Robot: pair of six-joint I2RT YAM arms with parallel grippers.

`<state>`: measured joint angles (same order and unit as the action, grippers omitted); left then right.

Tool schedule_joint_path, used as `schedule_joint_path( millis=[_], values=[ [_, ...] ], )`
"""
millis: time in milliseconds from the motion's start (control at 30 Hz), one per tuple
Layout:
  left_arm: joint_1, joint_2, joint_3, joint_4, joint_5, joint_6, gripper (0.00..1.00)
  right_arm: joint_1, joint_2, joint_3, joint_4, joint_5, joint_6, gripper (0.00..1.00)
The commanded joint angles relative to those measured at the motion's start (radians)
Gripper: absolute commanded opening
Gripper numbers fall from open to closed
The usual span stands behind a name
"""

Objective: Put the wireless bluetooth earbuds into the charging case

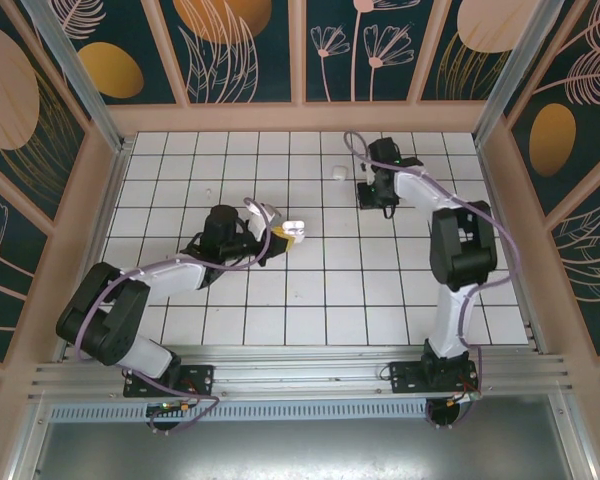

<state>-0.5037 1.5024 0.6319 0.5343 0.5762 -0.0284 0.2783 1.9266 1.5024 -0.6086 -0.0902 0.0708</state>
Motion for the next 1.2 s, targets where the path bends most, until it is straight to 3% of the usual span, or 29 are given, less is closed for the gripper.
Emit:
schedule_joint_path(
  millis=[0,167,400,700,1167],
  values=[
    [0.005,-0.033,-0.049,0.194,-0.051,0.029,0.0,0.005,-0.202,-0.076,0.12,-0.172,0.284,0.08],
    [-0.018,-0.017,-0.06,0.336,-0.153,0.075,0.0,0.05,-0.396,-0.207,0.267,-0.243,0.529,0.08],
    [-0.093,0.046,-0.017,0.497,-0.294,0.13,0.0,0.209,-0.577,-0.318,0.458,-0.201,0.81,0.08],
    [-0.116,0.06,-0.003,0.575,-0.338,0.113,0.0,0.379,-0.63,-0.402,0.623,-0.148,1.036,0.07],
    [-0.122,0.021,-0.011,0.536,-0.402,0.054,0.0,0.444,-0.572,-0.461,0.735,-0.128,1.206,0.07]
  ],
)
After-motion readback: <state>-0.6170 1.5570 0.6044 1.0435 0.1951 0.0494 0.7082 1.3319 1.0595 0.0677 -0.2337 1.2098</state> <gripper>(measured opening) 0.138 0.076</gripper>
